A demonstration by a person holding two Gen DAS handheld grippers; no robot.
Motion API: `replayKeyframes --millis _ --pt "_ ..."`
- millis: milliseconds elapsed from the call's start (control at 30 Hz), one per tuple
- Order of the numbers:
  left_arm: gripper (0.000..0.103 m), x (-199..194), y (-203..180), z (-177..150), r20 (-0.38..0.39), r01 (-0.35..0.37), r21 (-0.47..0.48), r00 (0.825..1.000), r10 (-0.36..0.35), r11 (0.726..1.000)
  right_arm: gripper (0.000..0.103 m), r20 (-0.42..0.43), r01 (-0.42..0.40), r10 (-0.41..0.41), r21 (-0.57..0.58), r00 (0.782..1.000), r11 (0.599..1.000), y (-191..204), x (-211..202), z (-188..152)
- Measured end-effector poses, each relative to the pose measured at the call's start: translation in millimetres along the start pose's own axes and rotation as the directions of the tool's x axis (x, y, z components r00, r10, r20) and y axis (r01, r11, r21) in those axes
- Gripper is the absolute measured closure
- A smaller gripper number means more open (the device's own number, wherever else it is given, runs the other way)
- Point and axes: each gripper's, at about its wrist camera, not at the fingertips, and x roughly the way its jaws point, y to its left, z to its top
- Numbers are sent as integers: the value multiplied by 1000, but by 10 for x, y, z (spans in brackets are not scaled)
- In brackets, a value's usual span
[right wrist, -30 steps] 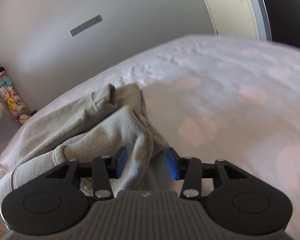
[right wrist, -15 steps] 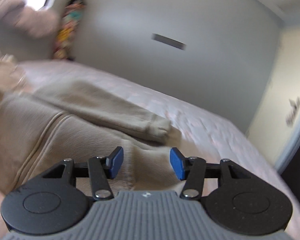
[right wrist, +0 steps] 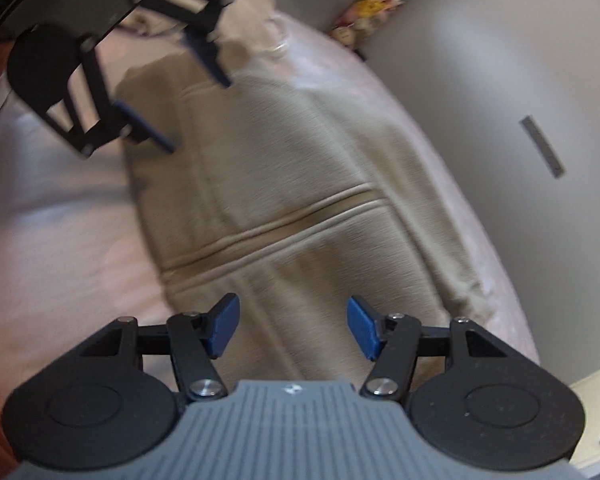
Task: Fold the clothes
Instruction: 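Open both grippers and reposition them over the folded hoodie body, then grasp the hoodie edge with the left gripper while the right gripper grasps it too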
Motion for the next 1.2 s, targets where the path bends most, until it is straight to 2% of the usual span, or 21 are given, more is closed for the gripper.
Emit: replayKeyframes --millis 167,233,367,600,667,733,833,900,1067,1167,1200 --pt "43 92 -210 -8 -34 54 109 998 -50 993 40 -60 -84 80 -62 995 995 211 171 -146" --pt "43 137 -311 -18 -52 74 161 996 -67 984 40 -82 -99 89 -128 993 987 364 194 -193" --pt "43 268 -457 -63 -111 87 233 992 -63 969 38 -75 -56 40 -235 996 970 545 198 -189" --pt "35 402 -413 -111 -176 27 201 984 9 979 39 -109 40 -65 -218 992 975 510 262 -210" --pt "35 410 -415 -117 -175 26 198 985 10 980 50 -115 43 -69 -220 991 975 516 269 -209" --pt "35 409 -414 -123 -169 19 197 985 15 980 75 -112 44 -73 -240 991 970 556 265 -212" --pt "35 407 -416 -136 -155 4 183 988 25 983 91 -70 87 -108 -254 992 963 582 201 -208" --pt "35 369 -404 -138 -147 -6 172 989 32 985 94 -35 134 -145 -232 989 963 554 171 -195" --pt "35 240 -358 -108 -144 -48 135 987 67 990 95 -27 196 -202 -151 979 969 445 178 -181" --pt "54 181 -243 -101 -143 -64 53 987 71 997 95 -7 232 -234 -132 972 964 474 89 -170" --pt "64 151 -187 -97 -138 -62 15 988 64 998 95 -10 232 -235 -128 972 964 474 83 -174"
